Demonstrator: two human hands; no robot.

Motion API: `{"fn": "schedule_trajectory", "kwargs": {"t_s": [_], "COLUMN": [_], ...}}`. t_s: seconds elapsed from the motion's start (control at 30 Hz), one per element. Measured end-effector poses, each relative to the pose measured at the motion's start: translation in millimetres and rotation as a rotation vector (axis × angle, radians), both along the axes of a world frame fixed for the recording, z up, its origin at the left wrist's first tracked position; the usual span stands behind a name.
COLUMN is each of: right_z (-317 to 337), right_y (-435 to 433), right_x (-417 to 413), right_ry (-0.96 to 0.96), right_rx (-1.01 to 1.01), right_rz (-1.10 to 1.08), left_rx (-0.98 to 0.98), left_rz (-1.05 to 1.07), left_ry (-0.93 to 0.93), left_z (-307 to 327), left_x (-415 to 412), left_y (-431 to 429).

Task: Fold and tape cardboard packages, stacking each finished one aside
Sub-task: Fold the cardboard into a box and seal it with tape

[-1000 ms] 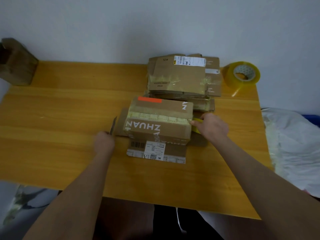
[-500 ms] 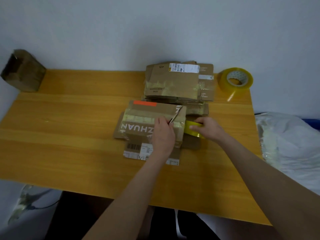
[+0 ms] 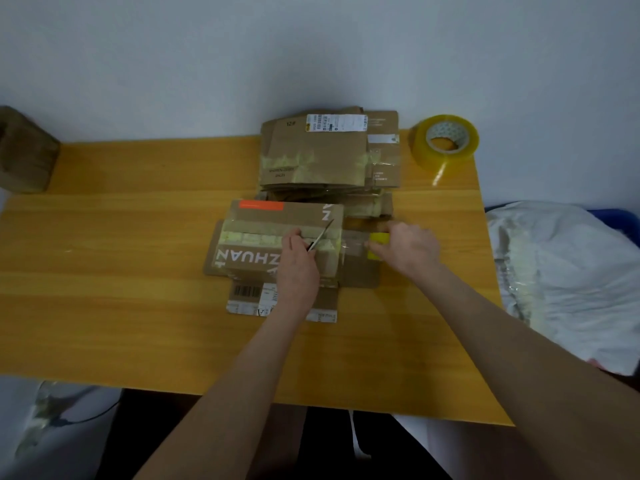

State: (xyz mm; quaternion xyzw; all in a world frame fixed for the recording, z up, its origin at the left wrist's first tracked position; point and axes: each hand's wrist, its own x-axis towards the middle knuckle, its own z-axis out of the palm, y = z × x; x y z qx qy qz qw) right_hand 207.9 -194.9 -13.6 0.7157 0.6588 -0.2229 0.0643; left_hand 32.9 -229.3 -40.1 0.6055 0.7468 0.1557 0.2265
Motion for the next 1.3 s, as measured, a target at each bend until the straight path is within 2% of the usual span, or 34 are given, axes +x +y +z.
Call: {"fn": "schedule_trajectory", "kwargs": {"t_s": [0.27,0.47,0.6,0.73,1.0,1.3], "right_z": [-7.0,-10.6,-13.9,-13.3,-12.7,-9.3], "right_y": [4.0,8.0,1.6,-2.5,-3.4,-0.1], "right_x": [-2.6,-5.6,-10.7,-12.0,-11.5,-9.8], "right_ry": [0.12,0.185,0.152,0.162,0.126,0.024], "right_rx": [-0.098,-0.07,-0.032,0.005,0.035,0.1], "right_rz": [-0.037,-0.135,-0.196,-0.199,-0.21,-0.118], "left_rx": [0.021,0.078,0.093,0.014,-0.095,-0.158], "left_rz": [-0.05,-0.094,-0.266,-0.325,-0.3,-0.315], "left_ry": [0.027,0.031,0.255,0.438,0.423,0.488], "left_z": [1.2,11.3,20.0,29.4,33.1,35.9], "left_x": [0.8,4.4,14.6,25.9,34.9,44.9], "left_y": [-0.8,2.0,-3.2,-9.3,-12.1,-2.9]}}
